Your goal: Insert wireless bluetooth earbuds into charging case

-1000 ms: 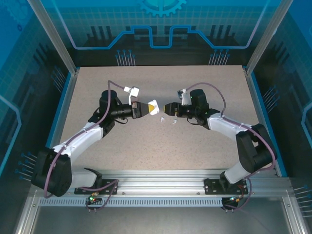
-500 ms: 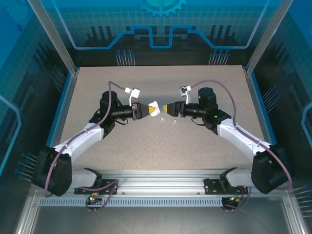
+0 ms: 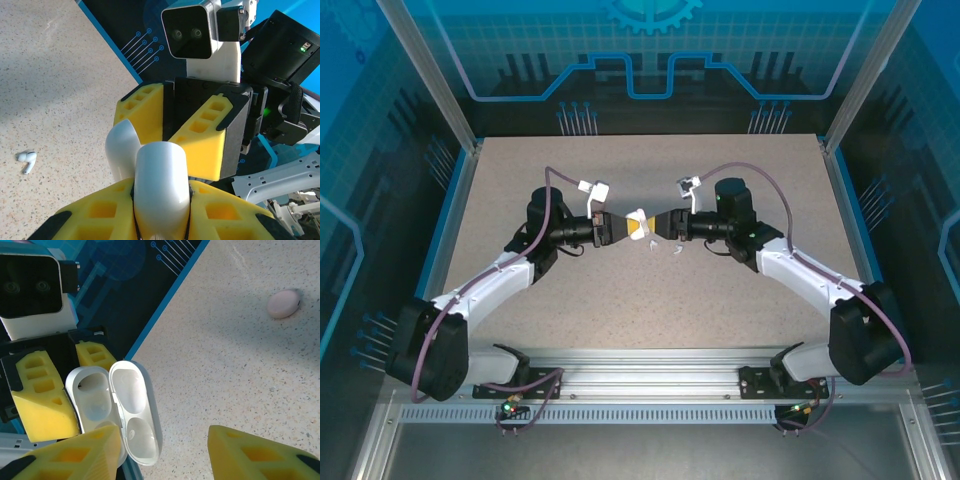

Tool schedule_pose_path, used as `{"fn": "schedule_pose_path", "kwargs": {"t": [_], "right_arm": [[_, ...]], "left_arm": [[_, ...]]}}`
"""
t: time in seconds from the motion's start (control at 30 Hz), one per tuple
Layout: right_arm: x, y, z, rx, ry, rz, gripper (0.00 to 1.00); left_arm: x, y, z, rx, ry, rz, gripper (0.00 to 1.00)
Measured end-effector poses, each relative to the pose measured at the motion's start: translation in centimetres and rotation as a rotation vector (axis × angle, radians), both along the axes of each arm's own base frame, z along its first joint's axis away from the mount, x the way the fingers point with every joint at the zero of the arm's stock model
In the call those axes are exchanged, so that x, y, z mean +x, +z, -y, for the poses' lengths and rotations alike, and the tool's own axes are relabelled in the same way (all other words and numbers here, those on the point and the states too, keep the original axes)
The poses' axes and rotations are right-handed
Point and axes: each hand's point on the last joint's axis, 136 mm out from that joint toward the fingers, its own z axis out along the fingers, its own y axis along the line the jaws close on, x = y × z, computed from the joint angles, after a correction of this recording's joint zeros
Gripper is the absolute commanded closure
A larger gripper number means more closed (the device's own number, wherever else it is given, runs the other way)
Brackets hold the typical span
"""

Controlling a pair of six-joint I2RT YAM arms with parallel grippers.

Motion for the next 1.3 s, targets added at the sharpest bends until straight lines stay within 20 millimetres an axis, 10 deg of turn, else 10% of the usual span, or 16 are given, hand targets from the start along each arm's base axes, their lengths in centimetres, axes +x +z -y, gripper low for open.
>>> {"fn": "schedule_pose_path", "kwargs": {"t": [0.33, 0.67, 0.87, 1.03, 1.3], "right_arm": [[-0.1, -1.7, -1.2, -0.007, 0.027, -0.039, 0.65], [-0.1, -1.1, -1.9, 0.031, 0.067, -0.023, 1.0], [-0.1, -1.2, -1.9, 0.03, 0.067, -0.023, 1.0], [0.4, -1.3, -1.6, 0.007, 0.044, -0.027, 1.0], [2.7, -2.2, 1.3, -0.127, -0.043, -0.011, 1.0]], "left_arm": [[0.0, 0.1, 0.0, -0.003, 0.001, 0.0, 1.0], [0.4, 0.1, -0.1, -0.004, 0.023, -0.008, 1.0], [0.5, 0.1, -0.1, -0.006, 0.033, -0.006, 1.0], [0.9, 0.0, 0.0, 0.005, 0.06, -0.002, 0.31], [1.3, 0.1, -0.3, 0.101, 0.082, 0.012, 0.01]]}}
